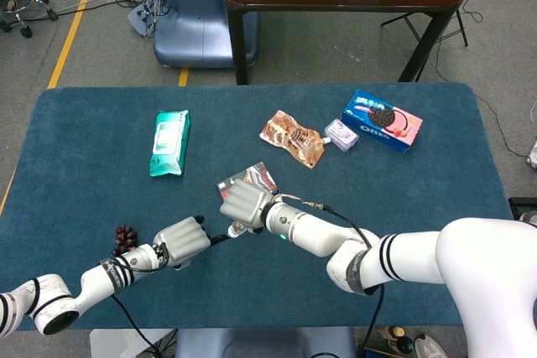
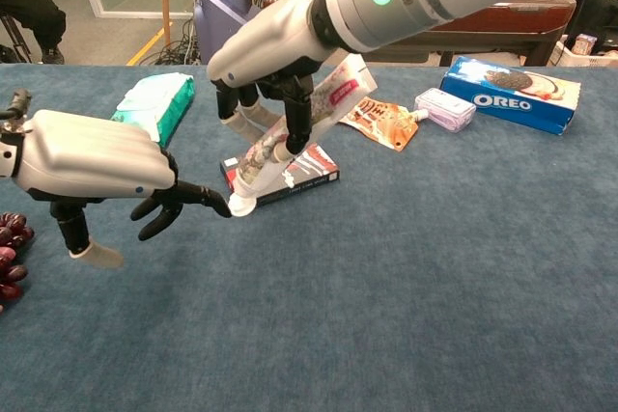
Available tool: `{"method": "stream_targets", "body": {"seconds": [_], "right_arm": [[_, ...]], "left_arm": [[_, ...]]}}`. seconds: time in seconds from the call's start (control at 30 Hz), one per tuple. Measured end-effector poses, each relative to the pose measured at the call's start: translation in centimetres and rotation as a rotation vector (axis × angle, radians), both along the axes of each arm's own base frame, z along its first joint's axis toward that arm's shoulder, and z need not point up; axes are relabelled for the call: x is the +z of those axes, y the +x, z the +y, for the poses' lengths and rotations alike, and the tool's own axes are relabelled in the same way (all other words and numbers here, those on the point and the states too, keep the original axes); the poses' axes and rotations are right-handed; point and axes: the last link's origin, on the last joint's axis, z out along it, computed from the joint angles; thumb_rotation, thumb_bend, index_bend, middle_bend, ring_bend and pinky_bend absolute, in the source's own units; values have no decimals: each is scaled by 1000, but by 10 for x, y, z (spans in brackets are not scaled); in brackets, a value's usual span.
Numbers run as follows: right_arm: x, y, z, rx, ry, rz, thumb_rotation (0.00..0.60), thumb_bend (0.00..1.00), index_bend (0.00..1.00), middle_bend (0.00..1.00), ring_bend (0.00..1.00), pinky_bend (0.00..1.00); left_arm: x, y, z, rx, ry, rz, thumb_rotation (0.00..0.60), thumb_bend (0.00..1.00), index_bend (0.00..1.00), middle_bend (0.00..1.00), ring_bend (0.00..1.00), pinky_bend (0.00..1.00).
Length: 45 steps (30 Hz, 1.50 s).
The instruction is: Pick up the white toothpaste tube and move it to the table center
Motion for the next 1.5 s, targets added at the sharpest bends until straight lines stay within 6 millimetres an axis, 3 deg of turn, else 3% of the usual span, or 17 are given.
{"method": "stream_targets", "body": {"seconds": [1.03, 1.3, 1.5], "right_arm": [[3, 1, 3, -61, 36, -143, 600, 1000, 967, 850, 819, 413], [18, -16, -2, -99, 6, -188, 600, 1000, 966, 850, 815, 413], [30, -42, 0, -150, -7, -218, 600, 1000, 966, 833, 793, 415]], "left_arm": [[0, 3, 0, 2, 3, -25, 600, 227, 42, 517, 486, 199], [11, -2, 2, 1, 33, -13, 600, 226, 42, 517, 485, 199], [27, -8, 5, 18, 75, -9, 600, 227, 42, 516, 482, 199]]}}
